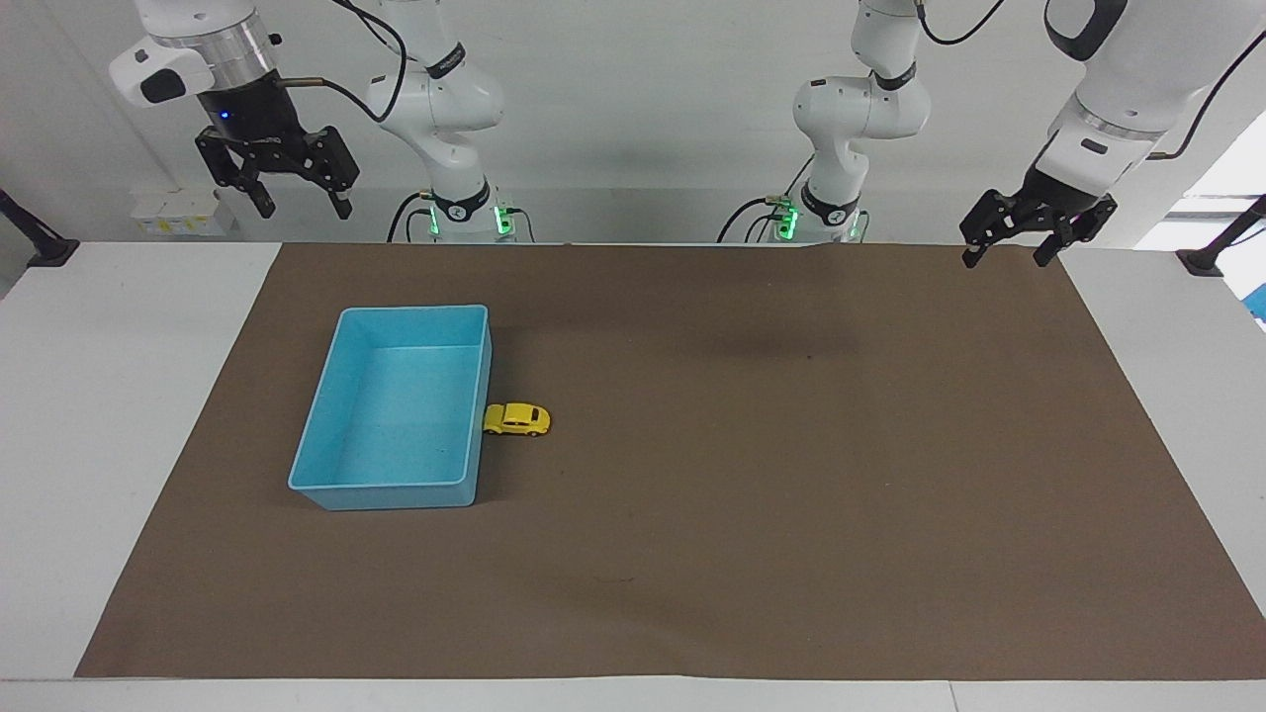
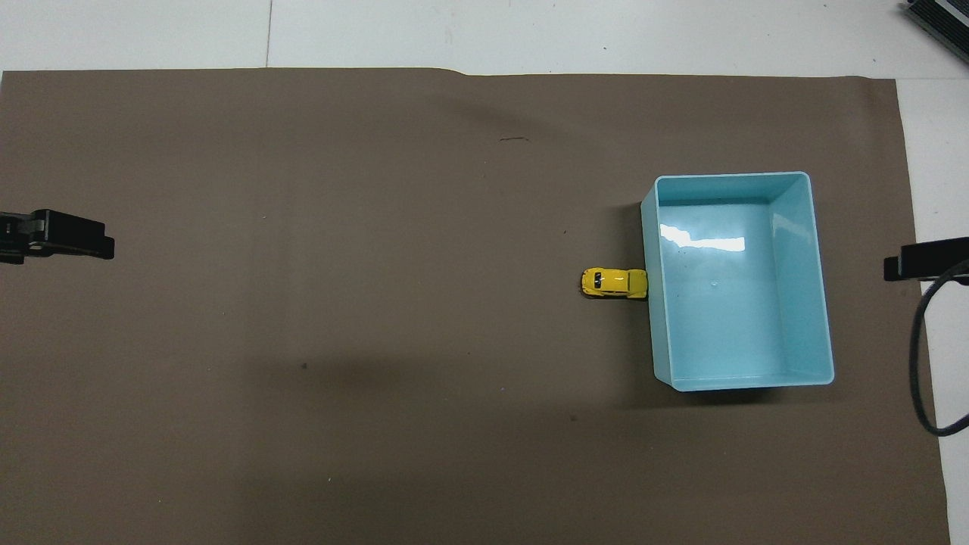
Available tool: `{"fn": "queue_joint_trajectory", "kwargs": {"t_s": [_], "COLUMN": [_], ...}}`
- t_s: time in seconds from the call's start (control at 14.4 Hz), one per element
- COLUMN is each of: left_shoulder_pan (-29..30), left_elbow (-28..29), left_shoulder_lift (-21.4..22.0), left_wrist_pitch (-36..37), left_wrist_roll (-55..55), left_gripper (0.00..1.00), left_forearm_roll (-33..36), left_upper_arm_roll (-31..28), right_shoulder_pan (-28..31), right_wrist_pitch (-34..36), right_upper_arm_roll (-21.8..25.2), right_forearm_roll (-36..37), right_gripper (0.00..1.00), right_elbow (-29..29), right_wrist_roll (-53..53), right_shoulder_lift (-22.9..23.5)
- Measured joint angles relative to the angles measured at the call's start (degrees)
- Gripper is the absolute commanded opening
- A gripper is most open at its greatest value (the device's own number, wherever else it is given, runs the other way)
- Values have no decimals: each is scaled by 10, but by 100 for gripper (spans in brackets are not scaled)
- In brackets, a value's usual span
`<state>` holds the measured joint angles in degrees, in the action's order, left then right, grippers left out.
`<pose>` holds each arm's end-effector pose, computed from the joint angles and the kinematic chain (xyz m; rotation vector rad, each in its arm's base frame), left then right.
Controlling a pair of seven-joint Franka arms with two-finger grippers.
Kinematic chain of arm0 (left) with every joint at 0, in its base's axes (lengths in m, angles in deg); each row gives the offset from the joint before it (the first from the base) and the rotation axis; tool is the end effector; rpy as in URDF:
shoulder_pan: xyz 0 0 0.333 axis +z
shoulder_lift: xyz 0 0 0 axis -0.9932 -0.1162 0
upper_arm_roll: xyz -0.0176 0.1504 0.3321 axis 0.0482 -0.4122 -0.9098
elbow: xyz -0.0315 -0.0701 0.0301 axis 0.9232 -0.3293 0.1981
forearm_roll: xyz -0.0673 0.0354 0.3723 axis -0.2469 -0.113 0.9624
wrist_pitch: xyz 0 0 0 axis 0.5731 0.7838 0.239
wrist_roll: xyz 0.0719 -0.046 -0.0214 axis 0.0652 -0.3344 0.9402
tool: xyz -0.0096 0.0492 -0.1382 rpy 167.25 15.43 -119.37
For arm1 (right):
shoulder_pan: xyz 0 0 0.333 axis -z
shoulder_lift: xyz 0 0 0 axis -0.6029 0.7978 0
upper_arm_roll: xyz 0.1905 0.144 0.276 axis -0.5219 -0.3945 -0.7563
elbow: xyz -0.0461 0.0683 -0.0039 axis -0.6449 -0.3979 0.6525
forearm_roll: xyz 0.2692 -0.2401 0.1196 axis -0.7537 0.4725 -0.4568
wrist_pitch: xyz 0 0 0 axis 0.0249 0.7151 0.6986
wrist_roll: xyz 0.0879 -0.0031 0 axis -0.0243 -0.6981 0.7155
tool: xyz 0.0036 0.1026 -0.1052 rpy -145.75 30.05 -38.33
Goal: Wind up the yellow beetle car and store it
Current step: 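Move the right gripper over the bin toward the car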
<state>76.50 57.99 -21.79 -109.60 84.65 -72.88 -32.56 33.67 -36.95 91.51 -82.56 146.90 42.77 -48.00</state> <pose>0.5189 -0.0281 0.6489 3.1133 -0.0386 -0.0159 0.4932 -0.0190 0.6898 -3.0982 0.1373 -0.1064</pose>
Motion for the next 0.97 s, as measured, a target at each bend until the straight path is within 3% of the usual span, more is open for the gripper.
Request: {"fn": "queue_joint_trajectory", "kwargs": {"t_s": [0.55, 0.97], "left_shoulder_pan": [0, 0], "left_elbow": [0, 0], "left_shoulder_lift": [0, 0], "left_wrist_pitch": [5, 5], "left_wrist_roll": [1, 1], "left_gripper": [100, 100], "left_forearm_roll": [0, 0], "left_upper_arm_roll": [-1, -1], "right_shoulder_pan": [-1, -28], "right_wrist_pitch": [32, 34], "right_upper_arm_roll": [-1, -67], "right_forearm_roll": [0, -1], "right_gripper": [100, 100], "right_elbow": [0, 2], "right_wrist_roll": [17, 292], "right_shoulder_lift": [-2, -15]}}
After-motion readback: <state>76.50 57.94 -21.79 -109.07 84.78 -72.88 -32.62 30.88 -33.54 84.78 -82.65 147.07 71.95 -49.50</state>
